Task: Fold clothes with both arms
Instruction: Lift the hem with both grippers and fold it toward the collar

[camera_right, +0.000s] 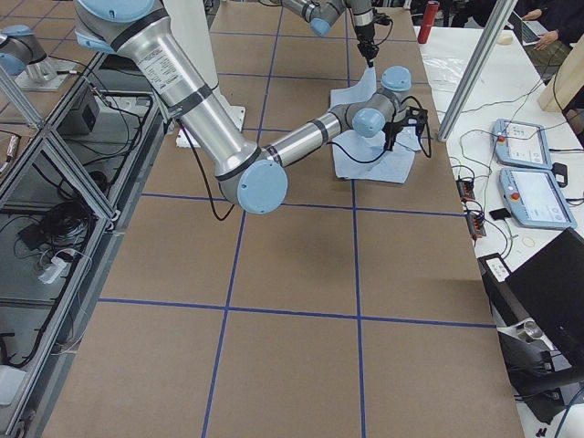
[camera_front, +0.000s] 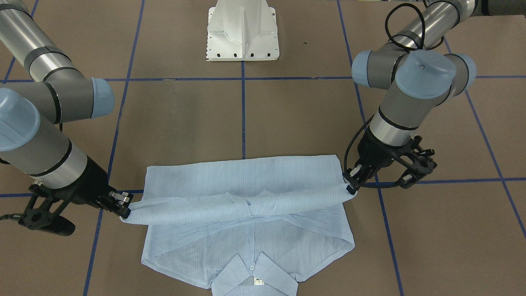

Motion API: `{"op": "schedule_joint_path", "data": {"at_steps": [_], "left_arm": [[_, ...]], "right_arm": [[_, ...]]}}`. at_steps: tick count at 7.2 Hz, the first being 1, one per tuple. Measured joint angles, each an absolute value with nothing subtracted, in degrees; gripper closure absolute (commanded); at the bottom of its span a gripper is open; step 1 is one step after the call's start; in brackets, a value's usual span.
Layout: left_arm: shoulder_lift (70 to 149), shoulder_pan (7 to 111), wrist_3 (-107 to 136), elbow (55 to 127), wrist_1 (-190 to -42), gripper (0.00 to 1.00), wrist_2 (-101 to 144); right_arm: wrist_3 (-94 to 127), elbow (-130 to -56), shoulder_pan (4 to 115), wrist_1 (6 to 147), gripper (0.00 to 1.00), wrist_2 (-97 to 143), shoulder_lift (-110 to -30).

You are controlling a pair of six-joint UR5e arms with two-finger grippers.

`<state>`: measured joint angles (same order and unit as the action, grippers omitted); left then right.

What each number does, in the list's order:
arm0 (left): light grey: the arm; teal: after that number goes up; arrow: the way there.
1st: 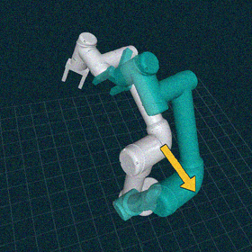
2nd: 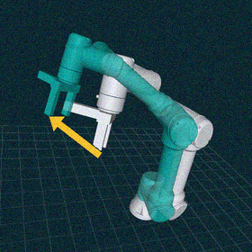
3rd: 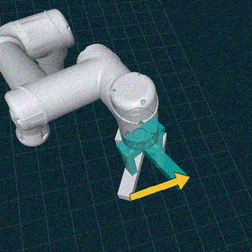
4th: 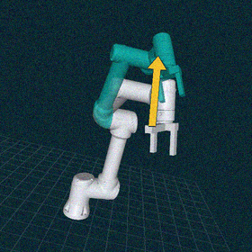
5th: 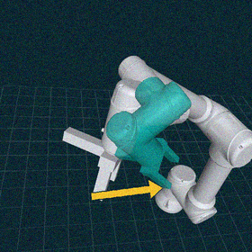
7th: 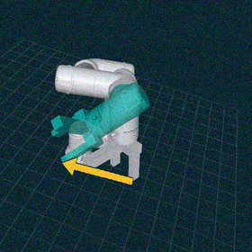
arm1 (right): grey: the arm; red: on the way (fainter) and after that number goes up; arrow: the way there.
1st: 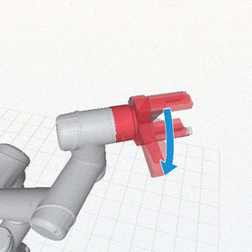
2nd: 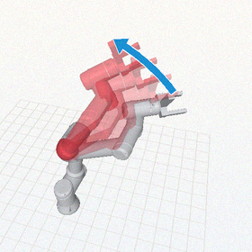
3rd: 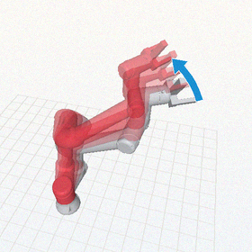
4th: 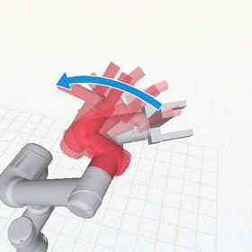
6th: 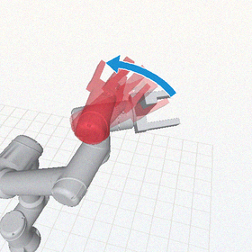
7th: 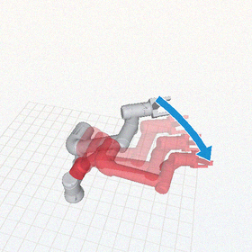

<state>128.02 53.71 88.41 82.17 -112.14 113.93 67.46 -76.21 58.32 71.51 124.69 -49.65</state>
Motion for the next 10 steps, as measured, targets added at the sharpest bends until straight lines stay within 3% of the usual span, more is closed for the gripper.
{"op": "schedule_joint_path", "data": {"at_steps": [4,8,9,10], "left_arm": [[134.3,55.3,88.6,63.6,-124.6,1.0,113.9],[134.7,55.4,88.5,60.7,-126.8,1.0,113.7],[134.5,55.4,88.4,60.8,-126.8,0.63,113.7],[134.5,55.4,88.2,60.9,-126.9,0.11,113.6]], "right_arm": [[67.3,-66.9,58.3,71.3,1.0,123.6,-44.3],[67.2,-59.9,57.6,70.0,1.0,122.2,-39.6],[67.2,-59.2,57.1,69.1,1.0,121.6,-39.4],[67.1,-59.0,56.8,68.7,0.01,121.3,-39.3]]}}
